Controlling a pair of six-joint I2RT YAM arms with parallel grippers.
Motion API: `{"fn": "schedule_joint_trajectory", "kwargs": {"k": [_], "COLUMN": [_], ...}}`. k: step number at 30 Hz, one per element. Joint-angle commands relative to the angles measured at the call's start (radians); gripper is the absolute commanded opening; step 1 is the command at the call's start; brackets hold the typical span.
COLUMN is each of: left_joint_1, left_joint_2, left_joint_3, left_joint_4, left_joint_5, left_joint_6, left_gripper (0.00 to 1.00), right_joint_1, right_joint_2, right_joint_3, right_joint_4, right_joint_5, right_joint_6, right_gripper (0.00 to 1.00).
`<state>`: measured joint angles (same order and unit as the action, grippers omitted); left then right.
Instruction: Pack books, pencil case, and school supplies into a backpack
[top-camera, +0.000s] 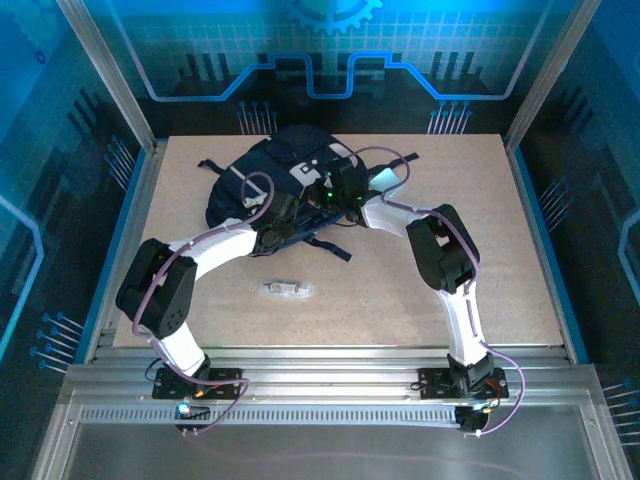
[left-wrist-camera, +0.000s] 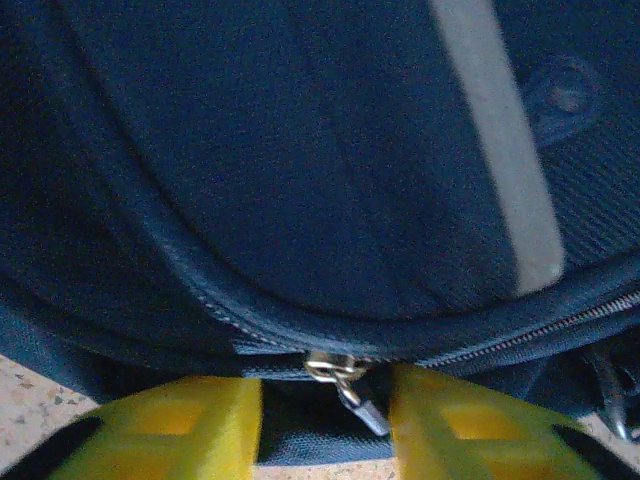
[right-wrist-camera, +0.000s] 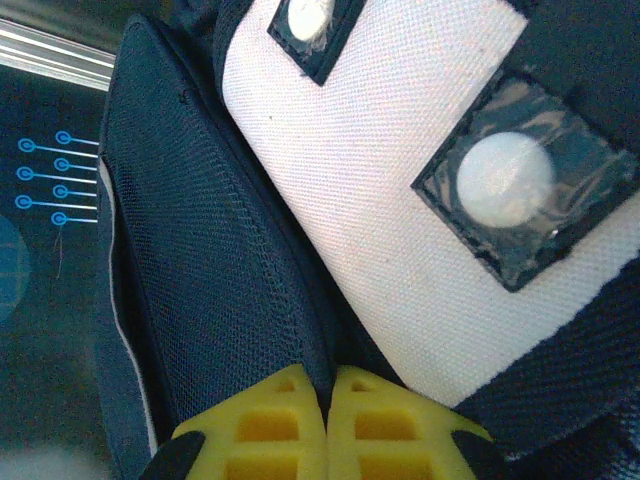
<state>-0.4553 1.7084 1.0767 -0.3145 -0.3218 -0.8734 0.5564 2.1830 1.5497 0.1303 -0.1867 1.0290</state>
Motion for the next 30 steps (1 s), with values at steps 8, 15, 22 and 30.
{"fn": "schedule_joint_trajectory", "kwargs": {"k": [8,15,22,30], "left_joint_1": [0.017,0.114,0.219,0.249], "left_joint_2": [-0.05,-0.134,-0.202,-0.183], "left_joint_3": [0.016,-0.028,-0.042,-0.014], "left_joint_4": [0.022,-0.012,-0.186,-0.284], "left_joint_5": [-0.054,0.127,0.095,0.218], "left_joint_6": [0.046,0.293,0.488,0.559], "left_gripper": [0.03,0.0,0.0,0.0], "right_joint_1": [0.004,-0.022,-0.065,-0.076], "right_joint_2": [-0.031,-0.043,-0.05,-0.034], "right_joint_3": [-0.037,-0.032,0.011,0.102], "right_joint_4": [0.018,-0.027,-0.107,-0.197], "right_joint_5": [-0.037,-0.014,-0.055,-0.058], "right_joint_6": [-0.004,-0.076,-0.171,-0.231], "right_gripper": [0.0,0.0,0.0,0.0]}}
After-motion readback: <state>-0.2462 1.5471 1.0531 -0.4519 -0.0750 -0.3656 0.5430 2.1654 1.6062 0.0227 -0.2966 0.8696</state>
